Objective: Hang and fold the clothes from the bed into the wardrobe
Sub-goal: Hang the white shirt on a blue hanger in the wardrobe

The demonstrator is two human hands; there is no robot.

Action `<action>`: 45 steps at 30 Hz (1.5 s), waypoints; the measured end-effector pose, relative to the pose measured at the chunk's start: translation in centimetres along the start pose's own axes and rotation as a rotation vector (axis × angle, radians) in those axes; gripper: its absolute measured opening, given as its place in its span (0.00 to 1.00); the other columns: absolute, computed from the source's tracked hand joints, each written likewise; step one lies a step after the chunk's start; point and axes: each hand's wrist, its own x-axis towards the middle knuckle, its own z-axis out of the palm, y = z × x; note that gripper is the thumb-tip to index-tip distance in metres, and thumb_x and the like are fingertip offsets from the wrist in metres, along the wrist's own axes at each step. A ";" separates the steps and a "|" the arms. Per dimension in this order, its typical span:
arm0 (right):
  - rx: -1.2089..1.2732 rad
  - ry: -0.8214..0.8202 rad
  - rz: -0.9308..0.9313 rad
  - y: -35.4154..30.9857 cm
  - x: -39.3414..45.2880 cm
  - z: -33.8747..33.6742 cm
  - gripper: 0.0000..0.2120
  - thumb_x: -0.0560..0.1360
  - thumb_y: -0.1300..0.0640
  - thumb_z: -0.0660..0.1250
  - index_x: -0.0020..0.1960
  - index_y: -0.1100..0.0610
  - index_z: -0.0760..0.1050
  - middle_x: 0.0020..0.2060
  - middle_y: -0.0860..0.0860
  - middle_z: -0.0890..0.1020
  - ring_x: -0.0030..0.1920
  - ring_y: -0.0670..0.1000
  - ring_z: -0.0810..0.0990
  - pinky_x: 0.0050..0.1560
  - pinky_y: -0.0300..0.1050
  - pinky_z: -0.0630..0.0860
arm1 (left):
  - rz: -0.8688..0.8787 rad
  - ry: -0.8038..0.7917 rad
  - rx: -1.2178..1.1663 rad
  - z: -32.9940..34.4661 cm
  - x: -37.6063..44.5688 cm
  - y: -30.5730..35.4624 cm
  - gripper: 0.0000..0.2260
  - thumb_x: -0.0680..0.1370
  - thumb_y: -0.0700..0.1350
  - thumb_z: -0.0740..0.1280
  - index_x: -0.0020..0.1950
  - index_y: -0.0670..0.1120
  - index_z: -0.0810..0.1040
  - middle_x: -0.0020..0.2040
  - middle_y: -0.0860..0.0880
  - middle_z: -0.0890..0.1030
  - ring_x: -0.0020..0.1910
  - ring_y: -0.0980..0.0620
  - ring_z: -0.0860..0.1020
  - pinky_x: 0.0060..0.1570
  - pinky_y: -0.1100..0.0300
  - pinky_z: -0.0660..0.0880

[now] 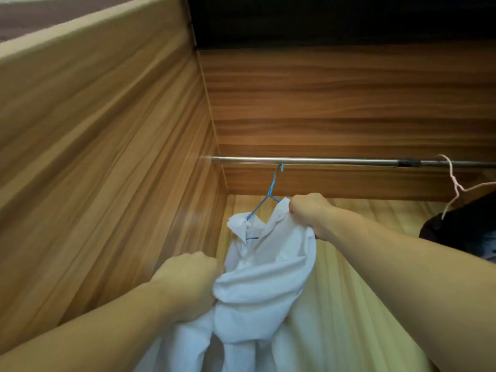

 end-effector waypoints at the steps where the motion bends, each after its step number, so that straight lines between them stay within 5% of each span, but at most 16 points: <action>1: -0.006 0.006 -0.007 0.0 0.2 0.3 0.06 0.76 0.64 0.58 0.42 0.63 0.72 0.35 0.56 0.76 0.33 0.55 0.76 0.35 0.41 0.73 | 0.001 0.000 -0.049 -0.4 0.3 0.2 0.08 0.75 0.49 0.61 0.37 0.50 0.67 0.50 0.49 0.79 0.50 0.43 0.78 0.40 0.57 0.68; 11: -0.135 -0.001 -0.044 -2.1 2.6 2.0 0.06 0.76 0.63 0.57 0.48 0.63 0.72 0.37 0.57 0.77 0.35 0.56 0.77 0.37 0.43 0.74 | -0.003 0.119 -0.283 -0.6 3.2 1.0 0.04 0.76 0.47 0.62 0.41 0.51 0.72 0.45 0.51 0.75 0.41 0.47 0.72 0.39 0.57 0.66; 20: -0.428 0.125 -0.101 -5.0 4.9 1.3 0.05 0.77 0.63 0.62 0.48 0.62 0.75 0.37 0.55 0.75 0.29 0.52 0.72 0.16 0.33 0.62 | -0.005 0.182 -0.417 -0.6 4.6 1.5 0.06 0.74 0.44 0.61 0.37 0.50 0.67 0.45 0.51 0.74 0.43 0.47 0.72 0.41 0.57 0.66; 24: -0.467 0.163 -0.123 -5.8 5.6 1.3 0.05 0.76 0.61 0.64 0.51 0.62 0.74 0.39 0.55 0.75 0.34 0.55 0.74 0.37 0.44 0.72 | -0.011 0.189 -0.523 -0.6 5.0 1.6 0.08 0.73 0.44 0.61 0.34 0.51 0.66 0.44 0.51 0.74 0.44 0.45 0.73 0.41 0.57 0.67; 28: -0.356 0.223 -0.104 -5.5 6.2 0.8 0.09 0.76 0.60 0.65 0.55 0.62 0.73 0.36 0.55 0.74 0.32 0.54 0.73 0.30 0.44 0.68 | -0.016 0.189 -0.522 -0.6 4.9 1.7 0.08 0.74 0.44 0.61 0.35 0.50 0.66 0.43 0.51 0.74 0.42 0.45 0.72 0.40 0.57 0.66; 37: -0.264 0.243 -0.170 -4.5 6.0 1.4 0.05 0.75 0.60 0.65 0.49 0.61 0.72 0.38 0.56 0.76 0.43 0.60 0.77 0.46 0.49 0.76 | 0.012 0.195 -0.492 -0.5 4.2 2.5 0.09 0.74 0.43 0.62 0.35 0.49 0.66 0.37 0.53 0.71 0.38 0.47 0.71 0.35 0.58 0.64; 45: -0.305 0.142 -0.154 -3.2 3.9 1.1 0.04 0.76 0.61 0.62 0.43 0.61 0.72 0.39 0.56 0.76 0.41 0.57 0.77 0.39 0.44 0.73 | 0.084 0.177 -0.523 -1.1 5.0 2.0 0.08 0.73 0.44 0.62 0.34 0.51 0.68 0.37 0.53 0.75 0.43 0.46 0.76 0.38 0.58 0.68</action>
